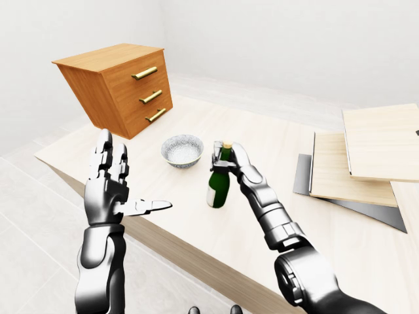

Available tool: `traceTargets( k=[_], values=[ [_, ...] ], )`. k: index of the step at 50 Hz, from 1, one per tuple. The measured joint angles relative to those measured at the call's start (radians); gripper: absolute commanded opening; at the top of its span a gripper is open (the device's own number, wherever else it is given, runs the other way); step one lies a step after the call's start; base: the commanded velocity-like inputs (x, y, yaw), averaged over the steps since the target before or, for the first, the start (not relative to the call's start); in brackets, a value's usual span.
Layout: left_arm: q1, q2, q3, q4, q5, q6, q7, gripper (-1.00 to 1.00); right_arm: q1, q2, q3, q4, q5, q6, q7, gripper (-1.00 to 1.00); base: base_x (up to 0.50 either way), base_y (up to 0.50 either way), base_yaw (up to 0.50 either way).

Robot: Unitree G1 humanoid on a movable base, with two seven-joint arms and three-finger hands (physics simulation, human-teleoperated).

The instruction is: Put the wine bottle on the wine rack.

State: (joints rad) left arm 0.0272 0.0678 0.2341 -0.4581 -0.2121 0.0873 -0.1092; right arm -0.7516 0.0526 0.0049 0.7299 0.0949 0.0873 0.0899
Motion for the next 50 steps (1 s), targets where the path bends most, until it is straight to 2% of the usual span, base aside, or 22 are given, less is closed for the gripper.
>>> traceTargets(
  k=[16, 20, 24, 29, 38, 50],
  values=[
    [0.001, -0.001, -0.001, 0.005, 0.001, 0.000, -0.002, 1.00, 0.019, 0.002, -0.002, -0.033, -0.013, 0.000, 0.036, -1.00, 0.00, 0.00, 0.00],
    [0.001, -0.001, -0.001, 0.004, 0.000, 0.000, -0.002, 1.00, 0.023, 0.001, 0.005, -0.042, -0.028, 0.000, 0.019, -1.00, 0.00, 0.00, 0.00],
    [0.001, -0.001, -0.002, 0.003, 0.000, 0.000, -0.002, 1.00, 0.034, 0.000, -0.003, -0.068, -0.033, 0.000, 0.052, -1.00, 0.00, 0.00, 0.00],
    [0.002, -0.002, -0.003, 0.004, 0.001, 0.000, -0.002, 1.00, 0.044, -0.002, 0.004, -0.104, -0.041, 0.000, 0.034, -1.00, 0.00, 0.00, 0.00],
    [0.002, -0.003, -0.004, 0.006, 0.000, 0.000, -0.003, 1.00, 0.077, -0.014, -0.010, -0.241, -0.042, 0.000, 0.077, -1.00, 0.00, 0.00, 0.00],
    [0.002, -0.002, -0.003, -0.003, -0.005, 0.000, -0.003, 1.00, 0.105, -0.060, -0.037, -0.485, -0.004, 0.000, 0.029, -1.00, 0.00, 0.00, 0.00]
  ],
)
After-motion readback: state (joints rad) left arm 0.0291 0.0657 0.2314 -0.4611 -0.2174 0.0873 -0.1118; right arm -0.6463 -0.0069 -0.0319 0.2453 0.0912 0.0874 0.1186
